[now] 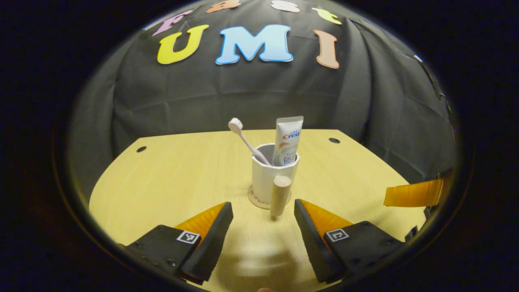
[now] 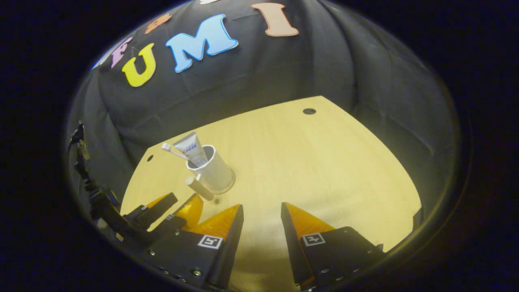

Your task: Put the toothbrush and toothpaste on the desktop into the cup, then pick up the cup and place it on the coaster on the desktop.

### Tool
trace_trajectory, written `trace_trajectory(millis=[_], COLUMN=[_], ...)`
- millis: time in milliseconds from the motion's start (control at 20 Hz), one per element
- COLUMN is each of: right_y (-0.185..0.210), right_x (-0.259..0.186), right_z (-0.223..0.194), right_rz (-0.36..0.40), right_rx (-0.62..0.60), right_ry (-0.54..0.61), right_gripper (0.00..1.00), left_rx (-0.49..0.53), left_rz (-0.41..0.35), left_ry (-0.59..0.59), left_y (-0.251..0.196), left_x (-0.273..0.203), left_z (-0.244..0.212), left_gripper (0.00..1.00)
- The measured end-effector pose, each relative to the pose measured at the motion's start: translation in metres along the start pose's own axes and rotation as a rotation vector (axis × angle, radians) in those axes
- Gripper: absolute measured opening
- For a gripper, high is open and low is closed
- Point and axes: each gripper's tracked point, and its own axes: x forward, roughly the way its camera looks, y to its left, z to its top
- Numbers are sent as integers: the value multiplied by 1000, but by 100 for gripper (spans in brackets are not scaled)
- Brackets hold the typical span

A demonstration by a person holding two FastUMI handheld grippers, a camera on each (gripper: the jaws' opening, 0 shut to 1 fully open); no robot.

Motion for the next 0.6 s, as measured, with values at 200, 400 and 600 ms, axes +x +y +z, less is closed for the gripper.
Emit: trace_trajectory(millis=[200, 400, 600], right_y=[19, 35, 45], right_x=[-18, -35, -57], right_z=[36, 72, 111], right_rz=[53, 110, 149], right_rx=[-68, -117, -126], right_ry=[-77, -167, -254], right_gripper=[57, 57, 57], left_rx=[-11, -35, -43], left_rz=[66, 101, 139], left_ry=[-48, -117, -207], left_y=[9, 8, 0], left_x=[-50, -94, -123], left_z=[42, 99, 154], left_gripper=[96, 100, 100])
